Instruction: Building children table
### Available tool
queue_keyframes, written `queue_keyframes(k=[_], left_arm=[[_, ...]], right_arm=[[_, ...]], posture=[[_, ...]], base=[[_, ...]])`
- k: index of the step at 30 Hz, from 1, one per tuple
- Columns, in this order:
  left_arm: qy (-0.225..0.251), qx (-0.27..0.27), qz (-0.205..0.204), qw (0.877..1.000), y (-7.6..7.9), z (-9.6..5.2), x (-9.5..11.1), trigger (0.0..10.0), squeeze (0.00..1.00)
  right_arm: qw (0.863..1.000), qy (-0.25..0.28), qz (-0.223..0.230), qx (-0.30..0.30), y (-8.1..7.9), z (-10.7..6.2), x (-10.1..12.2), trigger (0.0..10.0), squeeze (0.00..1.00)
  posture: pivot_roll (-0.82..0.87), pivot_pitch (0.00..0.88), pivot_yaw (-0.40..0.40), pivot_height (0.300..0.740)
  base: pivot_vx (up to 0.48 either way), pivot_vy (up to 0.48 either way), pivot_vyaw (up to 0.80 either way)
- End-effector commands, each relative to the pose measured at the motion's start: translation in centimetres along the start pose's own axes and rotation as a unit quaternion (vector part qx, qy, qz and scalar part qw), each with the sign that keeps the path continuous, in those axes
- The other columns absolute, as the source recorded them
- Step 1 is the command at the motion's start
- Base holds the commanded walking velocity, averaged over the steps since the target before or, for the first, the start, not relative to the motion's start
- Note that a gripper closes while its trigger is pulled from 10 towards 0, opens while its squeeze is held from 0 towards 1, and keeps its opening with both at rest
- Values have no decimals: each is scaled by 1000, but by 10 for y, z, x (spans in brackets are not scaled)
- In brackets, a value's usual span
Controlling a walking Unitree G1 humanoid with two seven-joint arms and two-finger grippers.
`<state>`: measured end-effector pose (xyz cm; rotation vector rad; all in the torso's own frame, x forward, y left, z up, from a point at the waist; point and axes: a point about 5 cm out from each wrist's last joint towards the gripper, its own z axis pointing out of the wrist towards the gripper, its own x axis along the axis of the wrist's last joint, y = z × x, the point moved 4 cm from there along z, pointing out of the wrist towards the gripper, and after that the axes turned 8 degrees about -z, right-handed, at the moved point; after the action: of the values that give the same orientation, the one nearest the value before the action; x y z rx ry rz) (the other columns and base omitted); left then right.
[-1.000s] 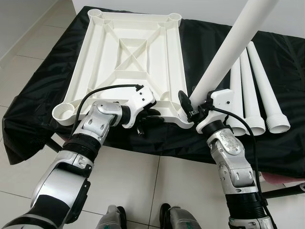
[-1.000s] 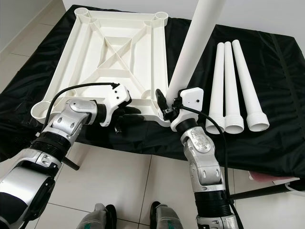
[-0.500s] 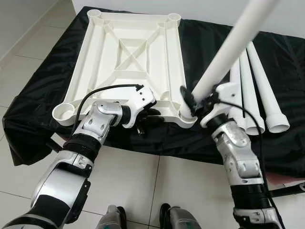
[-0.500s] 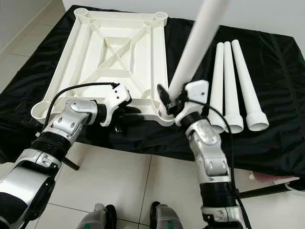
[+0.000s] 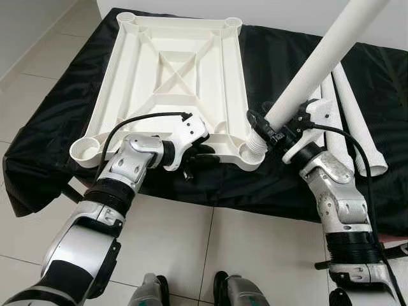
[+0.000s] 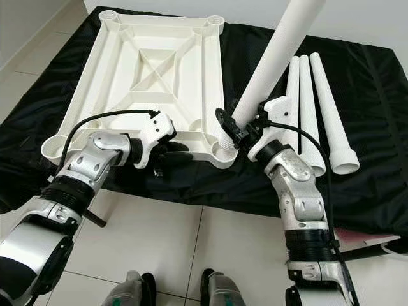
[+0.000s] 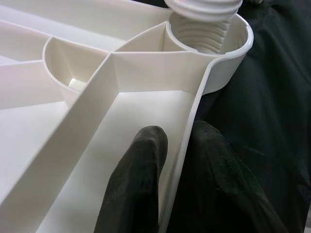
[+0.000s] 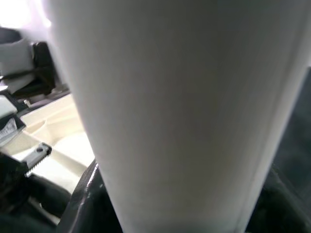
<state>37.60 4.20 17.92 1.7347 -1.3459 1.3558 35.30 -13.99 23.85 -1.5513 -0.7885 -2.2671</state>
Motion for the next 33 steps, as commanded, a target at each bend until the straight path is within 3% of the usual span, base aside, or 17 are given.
queue_keyframes(k=[1,5,13,17,33], left_arm=[[14,-5,-3,1000,2,-1,3,10000,0],[13,-4,-4,1000,2,0,3,10000,0],[13,-5,-4,1000,3,0,4,10000,0],[13,-5,-4,1000,3,0,4,10000,0],[14,-6,-6,1000,3,0,4,10000,0]], right_arm=[[1000,-5,10,24,-1,0,-5,10000,0],[999,-6,24,36,-2,1,-8,10000,0],[994,-4,33,103,-24,3,-11,10000,0],[992,-7,34,118,-26,1,-14,10000,0],[995,-39,5,90,-9,-2,-32,10000,0]], posture=[[-53,193,-13,740],[-52,194,-13,740],[-53,203,-8,740],[-53,206,-8,740],[-52,211,-6,740]], base=[[0,0,0],[0,0,0],[0,0,0],[0,0,0],[0,0,0]])
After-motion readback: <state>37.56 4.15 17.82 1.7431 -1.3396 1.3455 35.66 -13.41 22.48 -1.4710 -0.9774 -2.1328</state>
